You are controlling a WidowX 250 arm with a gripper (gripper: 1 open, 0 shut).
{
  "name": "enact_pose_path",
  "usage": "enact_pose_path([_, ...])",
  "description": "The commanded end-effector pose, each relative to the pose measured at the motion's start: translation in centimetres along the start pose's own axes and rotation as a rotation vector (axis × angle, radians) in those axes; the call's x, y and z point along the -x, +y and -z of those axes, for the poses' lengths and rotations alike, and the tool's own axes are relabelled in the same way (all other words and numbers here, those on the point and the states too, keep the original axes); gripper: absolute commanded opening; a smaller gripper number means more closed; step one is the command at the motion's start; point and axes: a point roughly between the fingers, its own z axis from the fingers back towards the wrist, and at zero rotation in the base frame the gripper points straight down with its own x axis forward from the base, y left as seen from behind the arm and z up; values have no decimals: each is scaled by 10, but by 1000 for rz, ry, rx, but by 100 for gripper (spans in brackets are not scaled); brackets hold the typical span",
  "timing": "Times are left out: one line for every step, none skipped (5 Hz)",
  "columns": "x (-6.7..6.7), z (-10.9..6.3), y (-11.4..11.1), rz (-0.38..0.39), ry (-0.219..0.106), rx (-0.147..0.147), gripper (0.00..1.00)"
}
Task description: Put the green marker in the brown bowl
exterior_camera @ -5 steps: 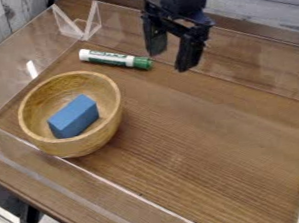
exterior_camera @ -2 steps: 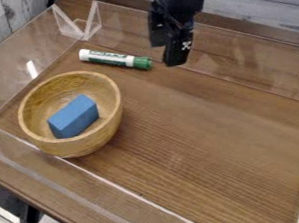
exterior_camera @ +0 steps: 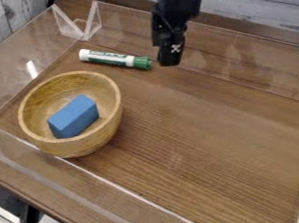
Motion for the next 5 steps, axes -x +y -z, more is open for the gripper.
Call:
enact_pose_path([0,-15,21,42,-43,-73,100])
enact_pose_path([1,-8,30,83,-47,-79,100])
enact_pose_path([2,-1,39,115,-52,-82,100])
enact_pose_path([4,6,44,127,-60,-81,100])
enact_pose_path([5,12,46,119,-68,-77,100])
